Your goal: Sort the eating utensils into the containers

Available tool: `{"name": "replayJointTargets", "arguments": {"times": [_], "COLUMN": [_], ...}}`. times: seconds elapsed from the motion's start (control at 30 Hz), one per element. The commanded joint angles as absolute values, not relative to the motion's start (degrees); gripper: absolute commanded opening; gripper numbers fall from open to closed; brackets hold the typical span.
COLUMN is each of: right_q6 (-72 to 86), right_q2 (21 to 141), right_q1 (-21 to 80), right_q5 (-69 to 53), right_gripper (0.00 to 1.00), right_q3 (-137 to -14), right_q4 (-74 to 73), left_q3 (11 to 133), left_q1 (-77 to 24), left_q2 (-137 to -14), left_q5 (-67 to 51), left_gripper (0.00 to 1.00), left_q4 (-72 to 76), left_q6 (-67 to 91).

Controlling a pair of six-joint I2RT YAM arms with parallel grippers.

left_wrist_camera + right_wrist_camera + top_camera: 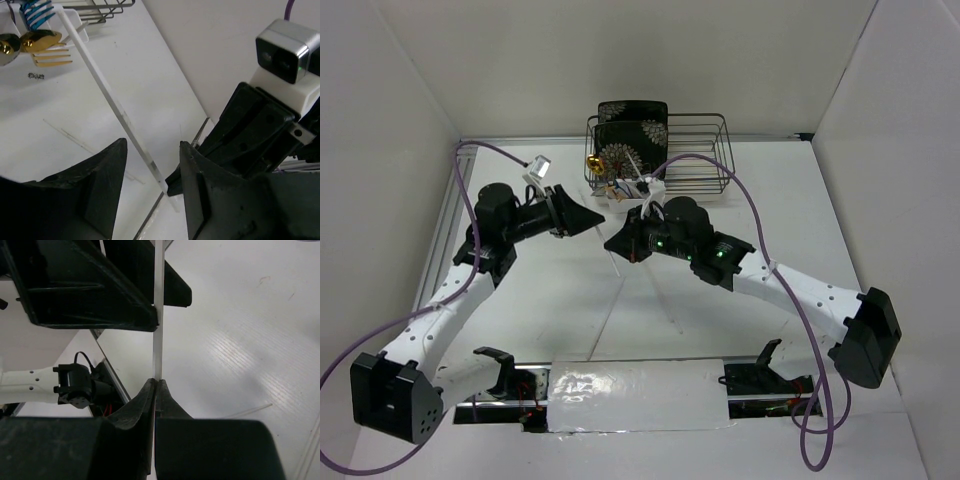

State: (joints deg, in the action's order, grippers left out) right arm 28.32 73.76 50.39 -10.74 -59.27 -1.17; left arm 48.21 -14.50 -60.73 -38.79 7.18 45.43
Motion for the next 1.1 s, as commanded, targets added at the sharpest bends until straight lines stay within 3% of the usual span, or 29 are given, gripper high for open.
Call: {"name": "replayJointTargets", "arguments": {"times": [0.0,0.17,0.27,0.33,0.37,0.4,0.43,0.53,0.6,0.83,1.07], "right_q6": [30.3,30.6,30.2,30.1,29.9,29.3,28.8,27.2,27.2,28.7,32.2], "right_q2": [73.6,73.7,74.7,75.5,75.5,75.5,74.9,71.3,66.7,57.4,57.2], "right_q1": [50.8,51.0,51.1,51.1,51.0,50.2,49.5,45.8,43.6,33.7,32.3], "right_q5": [-11.6,-10.5,-8.2,-3.9,-2.2,-0.9,1.2,5.0,9.1,13.9,11.8], "right_gripper": [0.00,0.00,0.00,0.01,0.07,0.37,0.55,0.86,1.00,1.00,1.00], "right_q3": [-60.4,-60.5,-63.1,-64.8,-66.9,-68.1,-69.3,-73.6,-73.7,-66.2,-60.0], "right_q4": [5.3,6.6,2.8,-2.4,-4.5,-6.8,-9.0,-16.8,-20.1,-26.4,-26.5], "left_q3": [51.5,55.1,55.3,54.4,54.0,54.0,56.4,63.5,66.6,74.5,81.6], "left_q1": [-14.7,-14.9,-15.2,-15.2,-15.2,-15.2,-15.1,-15.0,-15.0,-15.9,-20.3], "left_q2": [-62.0,-66.0,-66.1,-65.9,-66.2,-66.3,-66.8,-70.5,-74.2,-87.1,-99.5], "left_q5": [-38.8,-41.7,-41.4,-45.3,-47.0,-48.6,-48.7,-48.6,-48.7,-53.8,-56.6], "left_gripper": [0.57,0.29,0.02,0.00,0.00,0.00,0.00,0.00,0.00,0.00,0.00], "left_q4": [12.0,10.6,11.9,15.4,18.1,21.2,21.4,20.0,20.6,40.0,55.1], "left_q6": [45.7,45.4,44.5,39.9,37.6,35.7,32.8,29.5,28.0,29.7,23.6]}}
